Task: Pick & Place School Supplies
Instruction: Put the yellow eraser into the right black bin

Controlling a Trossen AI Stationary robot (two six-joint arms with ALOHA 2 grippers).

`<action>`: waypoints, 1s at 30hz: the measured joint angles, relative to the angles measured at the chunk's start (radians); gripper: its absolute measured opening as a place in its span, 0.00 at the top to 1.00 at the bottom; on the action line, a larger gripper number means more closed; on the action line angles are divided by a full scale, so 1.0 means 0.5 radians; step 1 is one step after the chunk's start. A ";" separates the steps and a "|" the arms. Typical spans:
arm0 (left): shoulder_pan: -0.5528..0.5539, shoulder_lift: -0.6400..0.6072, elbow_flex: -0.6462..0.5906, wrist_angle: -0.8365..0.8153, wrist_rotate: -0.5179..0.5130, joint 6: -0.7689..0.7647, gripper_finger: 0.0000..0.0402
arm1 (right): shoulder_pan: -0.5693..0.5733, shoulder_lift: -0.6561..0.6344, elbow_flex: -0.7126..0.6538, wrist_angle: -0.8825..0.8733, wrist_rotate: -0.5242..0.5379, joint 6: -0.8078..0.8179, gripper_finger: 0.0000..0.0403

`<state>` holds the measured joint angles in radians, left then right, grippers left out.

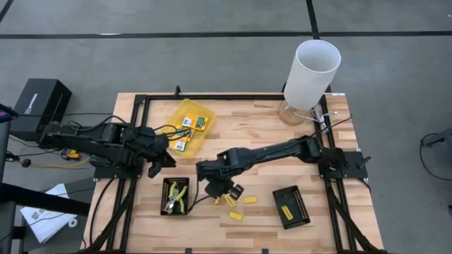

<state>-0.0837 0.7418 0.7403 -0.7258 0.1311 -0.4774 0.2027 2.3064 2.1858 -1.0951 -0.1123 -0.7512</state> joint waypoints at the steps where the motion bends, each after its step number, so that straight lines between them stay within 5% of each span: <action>1: 0.000 0.000 0.000 0.001 -0.001 0.000 0.81 | 0.006 0.028 -0.002 0.008 -0.005 0.016 0.67; 30: 0.000 -0.001 0.000 0.001 0.000 0.001 0.81 | 0.064 0.273 -0.014 0.041 -0.113 0.089 0.66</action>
<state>-0.0837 0.7414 0.7403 -0.7254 0.1310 -0.4769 0.2346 2.4431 2.1788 -1.0746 -0.1687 -0.7066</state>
